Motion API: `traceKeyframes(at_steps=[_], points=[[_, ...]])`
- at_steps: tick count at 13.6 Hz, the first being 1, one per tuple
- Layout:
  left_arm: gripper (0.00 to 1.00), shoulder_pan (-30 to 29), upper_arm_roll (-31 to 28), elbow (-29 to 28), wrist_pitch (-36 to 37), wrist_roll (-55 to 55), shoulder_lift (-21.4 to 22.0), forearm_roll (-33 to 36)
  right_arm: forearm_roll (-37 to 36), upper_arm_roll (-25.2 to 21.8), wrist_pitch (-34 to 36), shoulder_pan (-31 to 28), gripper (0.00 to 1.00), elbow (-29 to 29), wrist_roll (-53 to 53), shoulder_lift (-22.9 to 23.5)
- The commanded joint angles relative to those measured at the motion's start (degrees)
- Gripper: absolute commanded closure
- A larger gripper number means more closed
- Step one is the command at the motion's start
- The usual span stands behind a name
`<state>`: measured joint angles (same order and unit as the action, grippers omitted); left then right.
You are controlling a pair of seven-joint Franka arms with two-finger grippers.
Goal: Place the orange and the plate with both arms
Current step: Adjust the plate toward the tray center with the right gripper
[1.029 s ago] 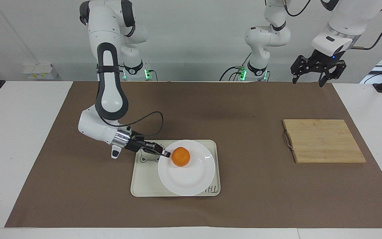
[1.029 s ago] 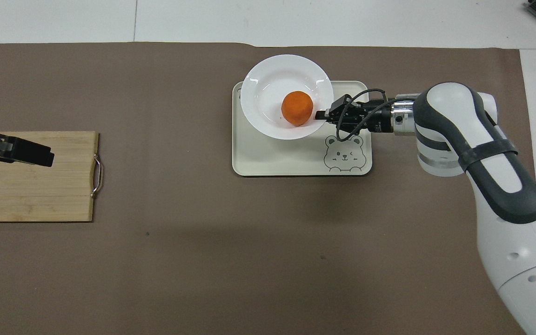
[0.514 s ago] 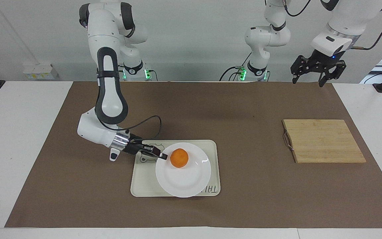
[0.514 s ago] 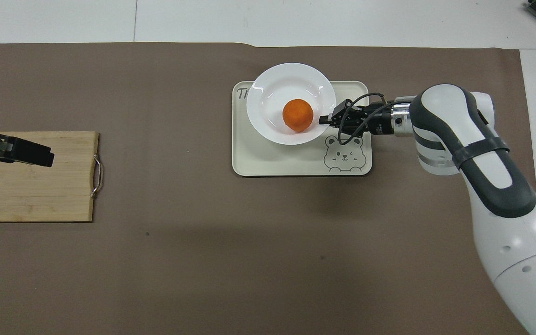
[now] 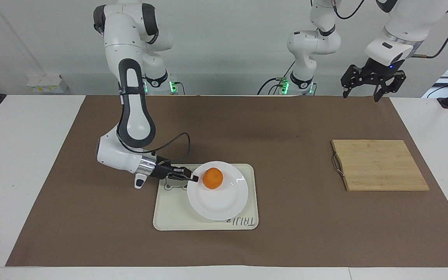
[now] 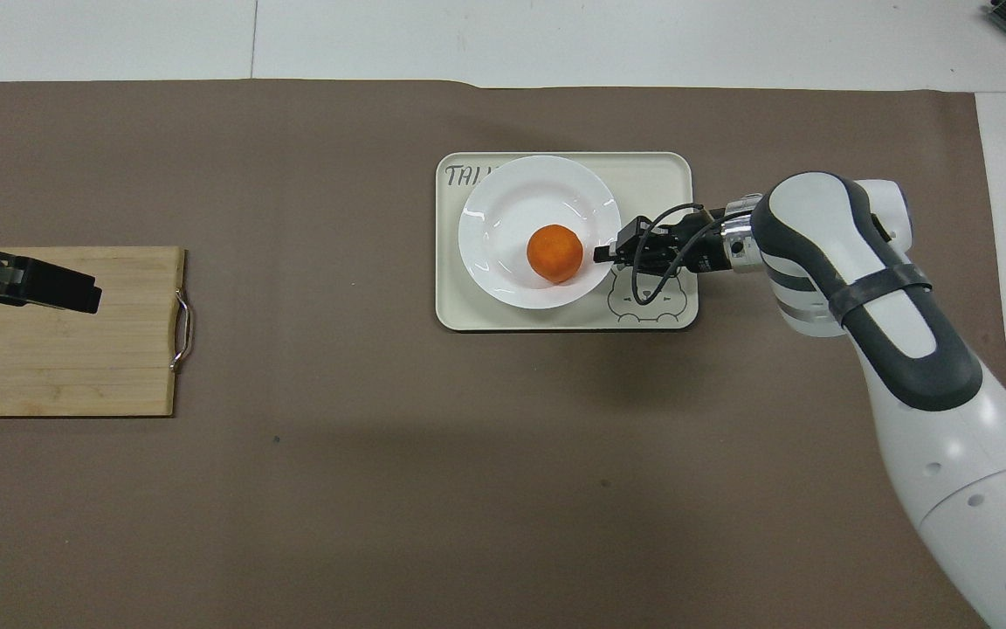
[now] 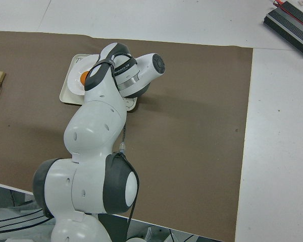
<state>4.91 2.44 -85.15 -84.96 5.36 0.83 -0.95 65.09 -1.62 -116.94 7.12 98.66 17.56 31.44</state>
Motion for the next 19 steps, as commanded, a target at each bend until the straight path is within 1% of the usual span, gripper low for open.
traceKeyframes(at_steps=[1,8,12,13,14,16,17,18,19], points=[[0.00,-0.6,0.5,-1.7,0.1,-0.3,1.5,0.9,-1.2,0.4,1.1,-1.1,1.00,2.1,2.9,-1.5],[0.00,-0.6,0.5,-1.7,0.1,-0.3,1.5,0.9,-3.1,-0.1,2.1,-1.8,1.00,4.6,5.2,-2.5],[0.00,-0.6,0.5,-1.7,0.1,-0.3,1.5,0.9,-4.3,-0.4,1.5,-2.2,1.00,4.7,5.2,-2.5],[0.00,-0.6,0.5,-1.6,0.1,-0.3,1.5,0.9,-4.6,-0.4,1.5,-2.4,0.83,4.5,5.1,-2.4],[0.00,-0.6,0.5,-1.7,0.1,-0.3,1.5,0.9,-5.2,-0.4,1.5,-2.6,0.70,4.3,5.1,-2.4],[0.00,-0.6,0.5,-1.6,0.1,-0.3,1.5,0.9,-6.5,-0.4,1.6,-3.3,0.40,3.6,5.3,-2.2],[0.00,-0.6,0.5,-1.7,0.1,-0.3,1.5,0.9,-7.1,-0.4,1.5,-3.4,0.05,3.4,5.6,-2.1],[0.00,-0.6,0.5,-1.6,0.1,-0.3,1.5,0.9,-7.3,-0.4,1.3,-3.3,0.00,2.5,5.5,-2.1],[0.00,-0.6,0.5,-1.7,0.1,-0.3,1.5,0.9,-8.2,-0.5,1.1,-2.7,0.00,1.9,5.2,-2.3]])
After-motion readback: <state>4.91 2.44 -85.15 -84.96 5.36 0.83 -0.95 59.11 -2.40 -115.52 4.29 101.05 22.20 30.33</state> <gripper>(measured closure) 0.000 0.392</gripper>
